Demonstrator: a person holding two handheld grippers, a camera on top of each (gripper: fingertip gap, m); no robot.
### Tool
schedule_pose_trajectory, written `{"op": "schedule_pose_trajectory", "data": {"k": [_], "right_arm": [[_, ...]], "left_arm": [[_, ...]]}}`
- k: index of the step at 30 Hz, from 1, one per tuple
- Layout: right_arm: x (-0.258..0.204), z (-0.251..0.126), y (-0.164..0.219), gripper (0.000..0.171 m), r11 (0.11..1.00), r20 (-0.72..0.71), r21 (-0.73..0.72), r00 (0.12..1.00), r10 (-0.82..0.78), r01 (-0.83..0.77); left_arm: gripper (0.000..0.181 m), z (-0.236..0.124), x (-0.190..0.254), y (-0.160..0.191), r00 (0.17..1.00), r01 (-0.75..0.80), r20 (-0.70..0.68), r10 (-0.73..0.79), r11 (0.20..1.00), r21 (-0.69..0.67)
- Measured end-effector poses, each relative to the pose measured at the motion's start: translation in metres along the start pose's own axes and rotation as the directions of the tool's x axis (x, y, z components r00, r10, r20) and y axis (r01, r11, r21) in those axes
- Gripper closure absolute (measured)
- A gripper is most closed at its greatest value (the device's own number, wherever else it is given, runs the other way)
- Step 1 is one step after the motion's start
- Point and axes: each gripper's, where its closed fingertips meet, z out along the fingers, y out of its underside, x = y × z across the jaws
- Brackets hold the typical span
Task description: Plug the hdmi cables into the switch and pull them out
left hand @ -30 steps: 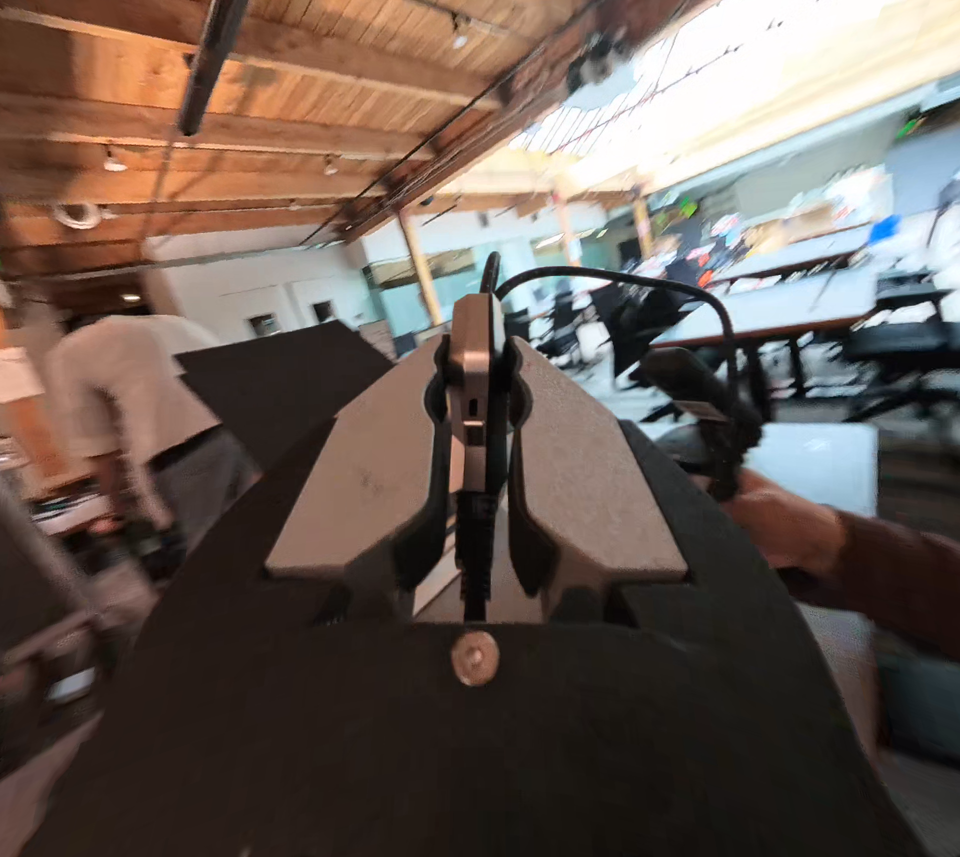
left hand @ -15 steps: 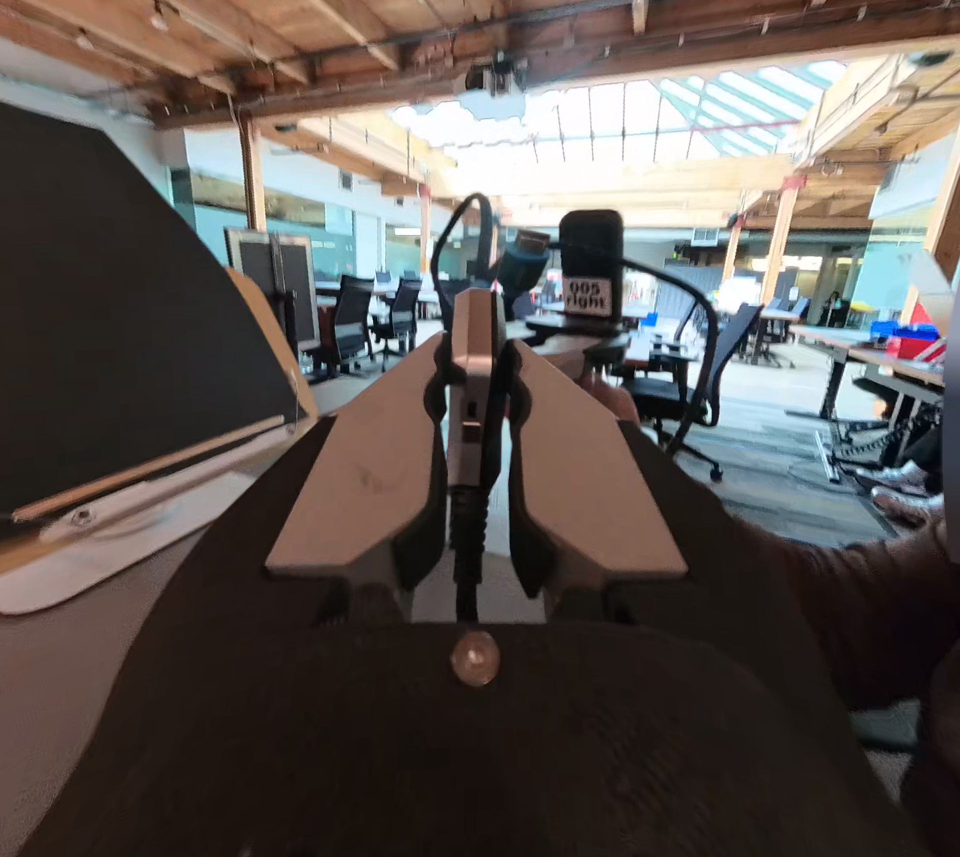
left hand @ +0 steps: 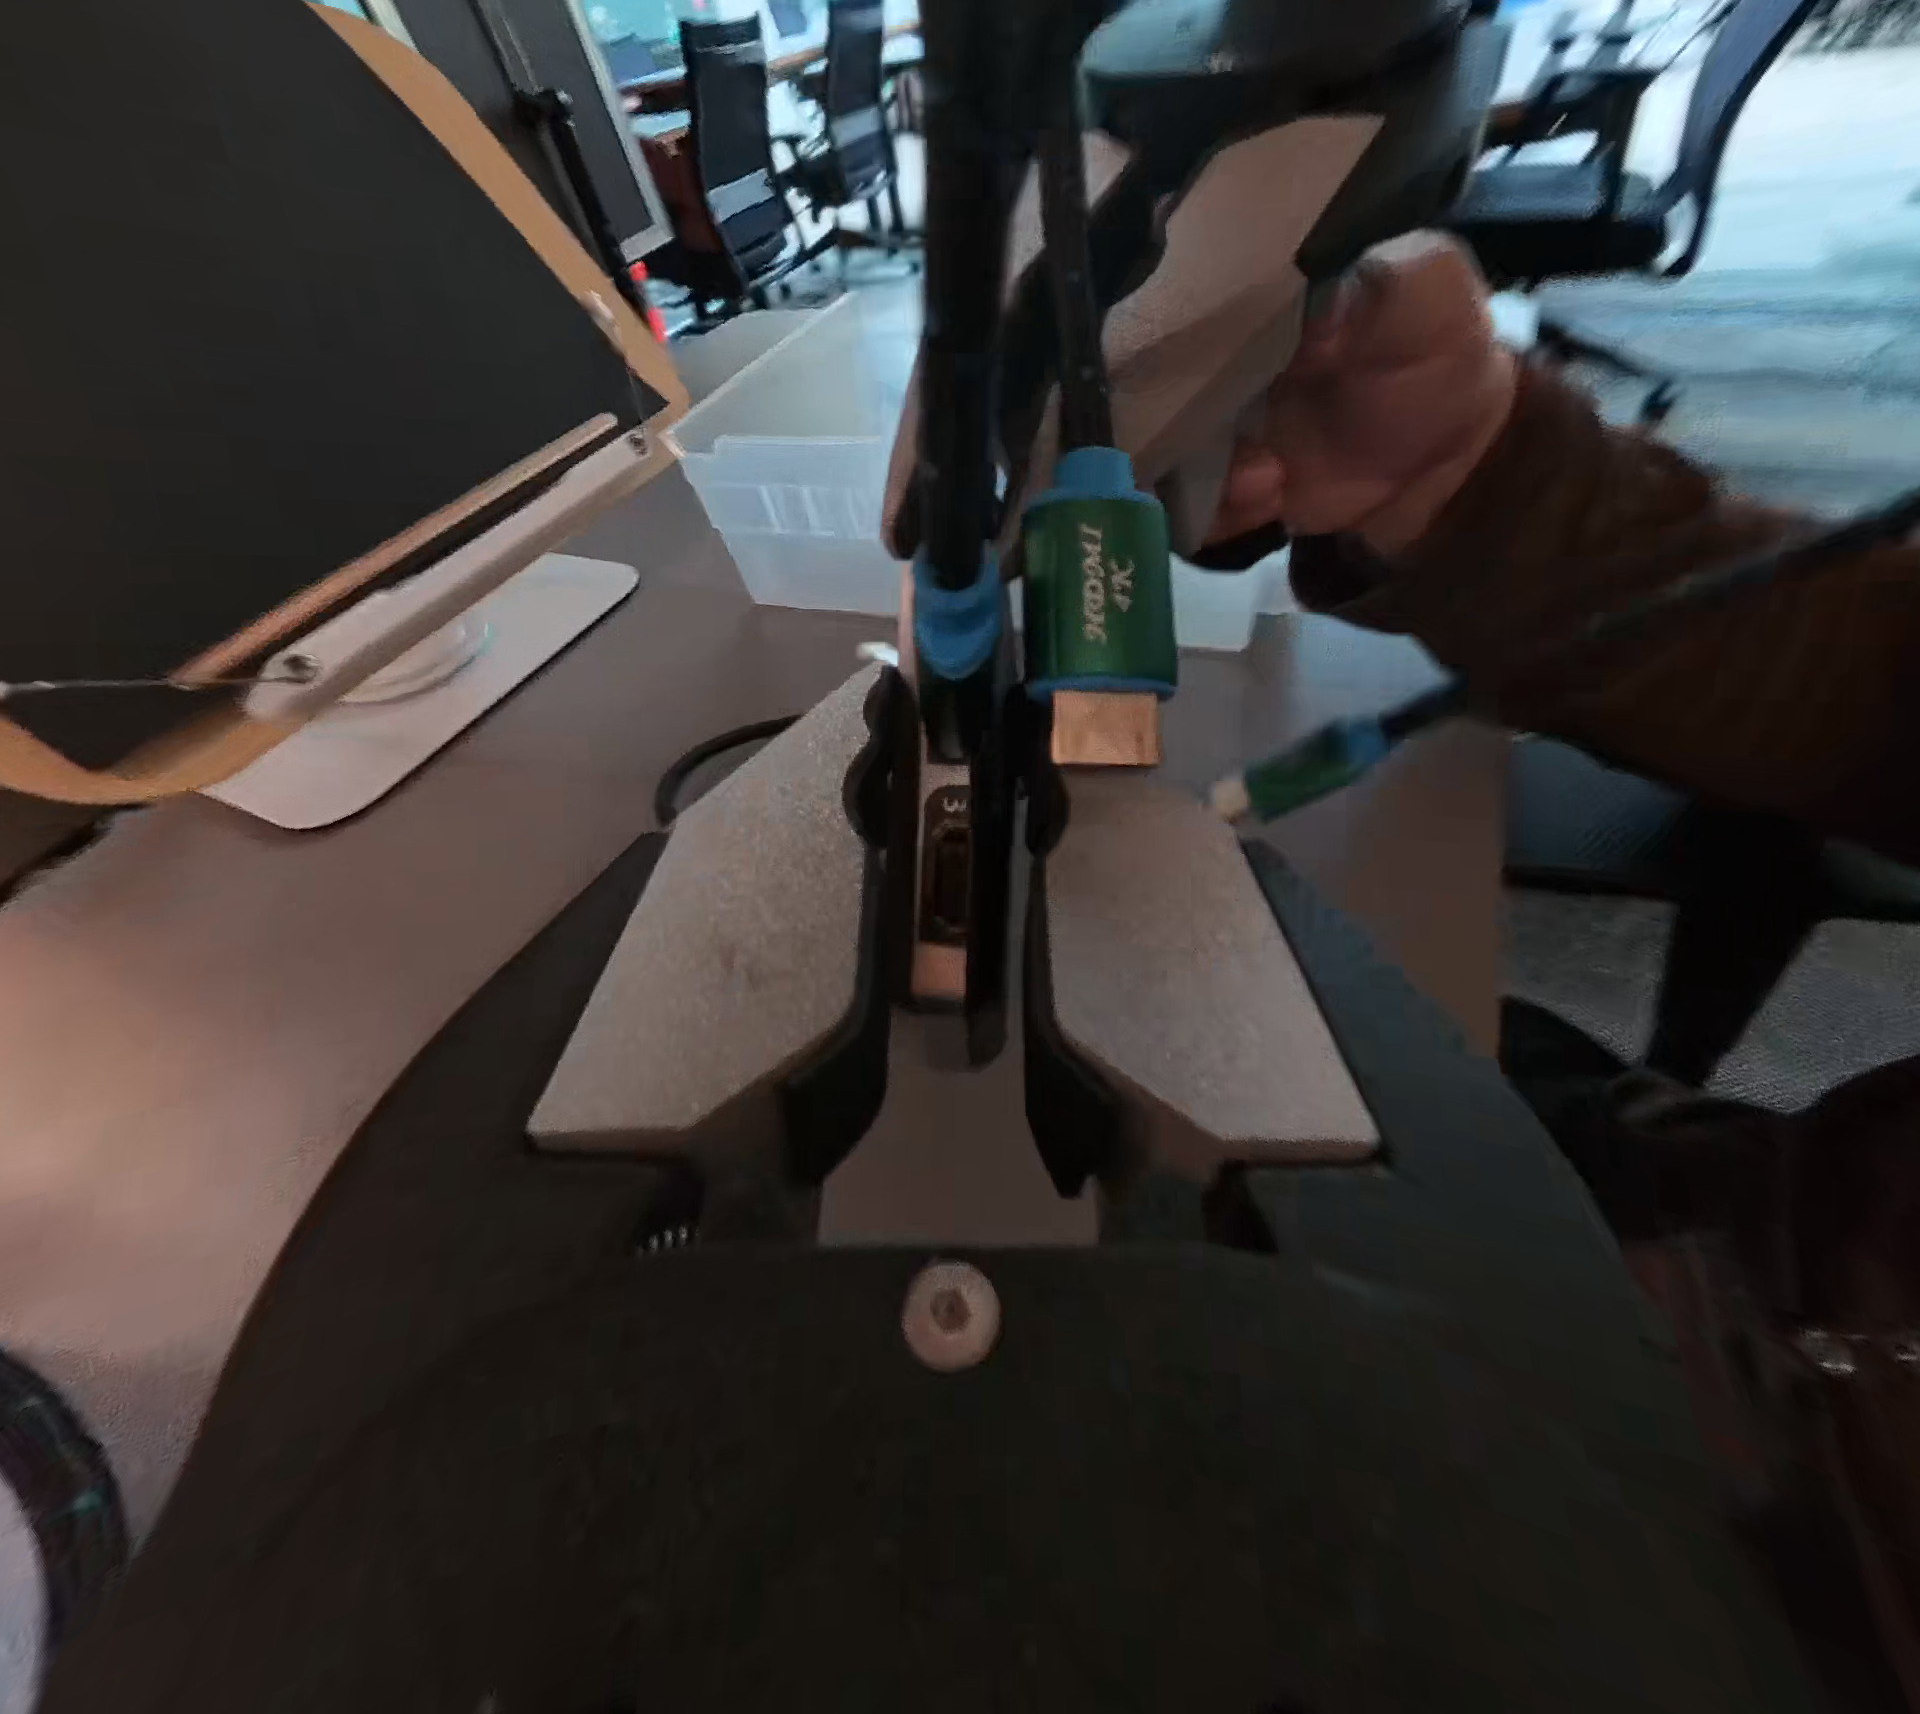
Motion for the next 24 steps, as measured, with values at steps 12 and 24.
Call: {"op": "schedule_pose_trajectory", "data": {"k": [12,24], "right_arm": [[-0.02,0.002,-0.011,0.163,0.993,0.162,0.085,0.985,0.064,-0.078],[-0.03,-0.014,0.002,0.155,0.999,0.138,-0.029,0.99,-0.018,0.022]], "left_arm": [[0.162,-0.026,0.017,-0.014,0.965,0.198,-0.183,-0.187,0.979,0.044],[0.161,-0.019,0.035,-0.013,0.923,0.296,-0.252,-0.292,0.955,-0.025]]}}
